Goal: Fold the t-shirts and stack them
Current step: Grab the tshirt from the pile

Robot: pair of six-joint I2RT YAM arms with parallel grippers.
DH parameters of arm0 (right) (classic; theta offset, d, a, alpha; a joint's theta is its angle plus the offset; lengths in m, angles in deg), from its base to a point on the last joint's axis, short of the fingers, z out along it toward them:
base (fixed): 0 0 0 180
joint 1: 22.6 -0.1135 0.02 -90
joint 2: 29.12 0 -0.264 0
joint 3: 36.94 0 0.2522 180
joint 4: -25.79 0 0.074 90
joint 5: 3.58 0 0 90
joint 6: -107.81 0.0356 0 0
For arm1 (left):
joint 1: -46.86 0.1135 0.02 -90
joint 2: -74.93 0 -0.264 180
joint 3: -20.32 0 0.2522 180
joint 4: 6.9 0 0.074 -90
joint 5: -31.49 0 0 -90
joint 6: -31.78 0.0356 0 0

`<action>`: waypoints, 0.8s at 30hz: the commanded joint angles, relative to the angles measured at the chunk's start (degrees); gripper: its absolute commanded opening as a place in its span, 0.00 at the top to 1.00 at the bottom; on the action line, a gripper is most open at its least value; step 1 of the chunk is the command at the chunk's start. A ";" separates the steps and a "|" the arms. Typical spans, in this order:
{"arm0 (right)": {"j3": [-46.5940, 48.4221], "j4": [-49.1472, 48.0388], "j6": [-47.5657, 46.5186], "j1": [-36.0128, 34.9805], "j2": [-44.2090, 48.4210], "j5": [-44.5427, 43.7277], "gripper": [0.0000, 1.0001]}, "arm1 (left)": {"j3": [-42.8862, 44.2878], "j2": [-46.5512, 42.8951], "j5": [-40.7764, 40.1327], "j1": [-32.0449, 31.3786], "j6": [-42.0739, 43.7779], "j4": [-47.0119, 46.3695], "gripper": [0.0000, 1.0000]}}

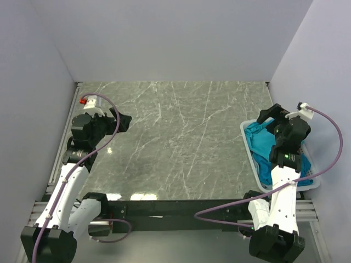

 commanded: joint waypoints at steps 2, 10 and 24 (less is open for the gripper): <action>1.60 -1.61 -0.58 0.49 0.78 0.45 0.00 | -0.41 -1.18 1.16 -0.21 0.03 -2.09 0.01; -1.82 -4.51 -10.38 0.49 1.49 10.35 0.00 | -0.32 -0.66 1.08 -0.21 0.03 -2.27 0.00; 20.28 20.83 -35.22 -5.75 -17.92 12.23 0.02 | -0.23 -1.36 1.34 -0.21 -0.23 -1.92 0.01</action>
